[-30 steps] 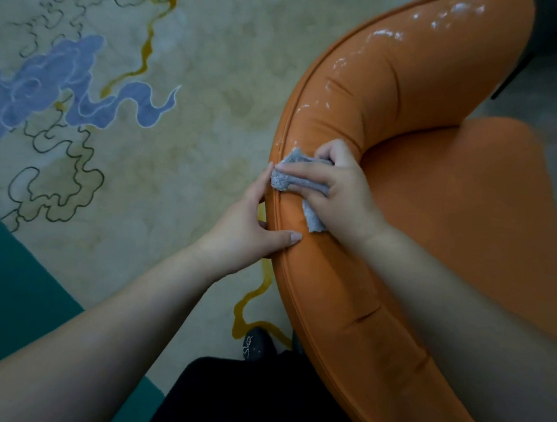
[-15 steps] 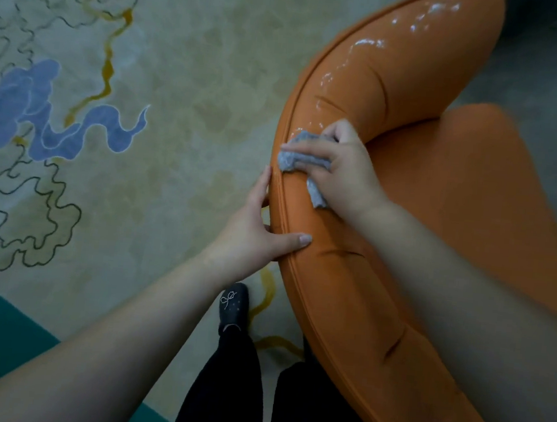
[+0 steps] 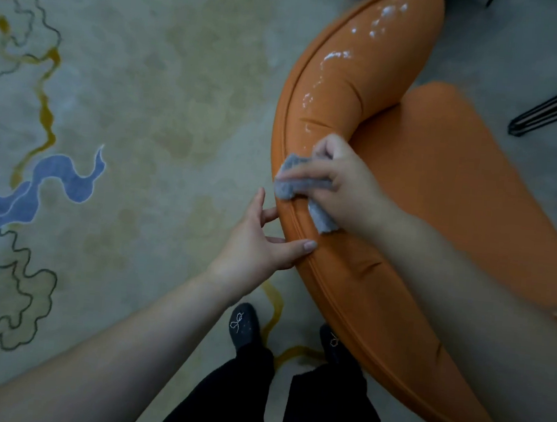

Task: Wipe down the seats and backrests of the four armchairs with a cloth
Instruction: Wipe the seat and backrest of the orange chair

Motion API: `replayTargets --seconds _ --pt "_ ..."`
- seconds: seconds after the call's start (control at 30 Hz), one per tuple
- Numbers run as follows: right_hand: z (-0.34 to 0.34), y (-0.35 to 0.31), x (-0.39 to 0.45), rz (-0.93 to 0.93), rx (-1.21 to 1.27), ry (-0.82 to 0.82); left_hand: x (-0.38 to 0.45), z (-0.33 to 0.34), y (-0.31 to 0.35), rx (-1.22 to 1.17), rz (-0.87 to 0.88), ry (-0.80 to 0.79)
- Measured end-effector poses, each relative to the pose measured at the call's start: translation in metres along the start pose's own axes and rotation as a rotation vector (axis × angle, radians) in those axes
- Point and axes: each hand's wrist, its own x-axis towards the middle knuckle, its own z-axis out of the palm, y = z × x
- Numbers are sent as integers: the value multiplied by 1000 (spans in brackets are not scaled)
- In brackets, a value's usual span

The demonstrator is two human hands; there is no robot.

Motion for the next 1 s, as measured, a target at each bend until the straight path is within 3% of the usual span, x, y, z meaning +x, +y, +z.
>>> replayTargets --seconds 0.07,0.27,0.4,0.6,0.73,0.9,1.0 --pt "6 2 -6 26 -6 29 5 -5 1 26 18 -18" --pt "18 9 10 223 131 370 22 -15 16 119 41 -56" --pt "28 16 -3 116 96 356 34 -24 27 173 89 -38" --pt "21 30 40 212 102 372 54 -24 41 249 115 25" --pt "9 33 31 298 278 380 53 -6 35 345 191 131" --pt "-2 39 32 262 296 364 42 10 20 132 194 201" --pt "3 38 46 202 225 295 46 10 21 163 172 234"
